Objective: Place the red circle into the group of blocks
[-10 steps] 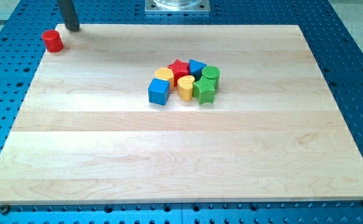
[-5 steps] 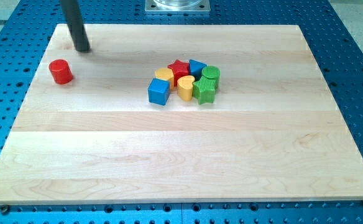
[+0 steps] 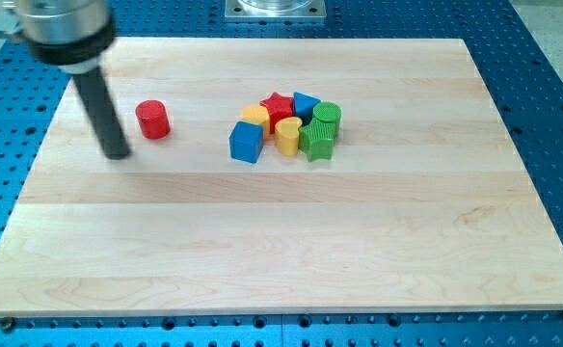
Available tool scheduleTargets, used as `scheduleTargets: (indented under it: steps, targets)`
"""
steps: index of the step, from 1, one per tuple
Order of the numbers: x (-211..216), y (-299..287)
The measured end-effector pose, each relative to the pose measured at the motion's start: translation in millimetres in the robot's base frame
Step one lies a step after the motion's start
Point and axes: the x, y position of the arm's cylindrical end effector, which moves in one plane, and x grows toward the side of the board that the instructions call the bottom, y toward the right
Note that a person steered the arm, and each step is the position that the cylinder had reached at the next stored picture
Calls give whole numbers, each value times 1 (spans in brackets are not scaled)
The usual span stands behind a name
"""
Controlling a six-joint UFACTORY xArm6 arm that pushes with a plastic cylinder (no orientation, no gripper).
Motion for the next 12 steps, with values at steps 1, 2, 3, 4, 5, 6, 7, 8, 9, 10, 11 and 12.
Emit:
scheduleTargets:
  steps: [1,2,3,4,5,6,7,8,9,10,11,12]
  targets:
    - [-73,-22]
    - [-78,52]
    - [23,72]
    - [47,53]
    - [77,47]
    - [85,141]
    - [89,207]
    - [87,223]
    - [83,228]
    - [64,245]
    - [53,278]
    - [37,253]
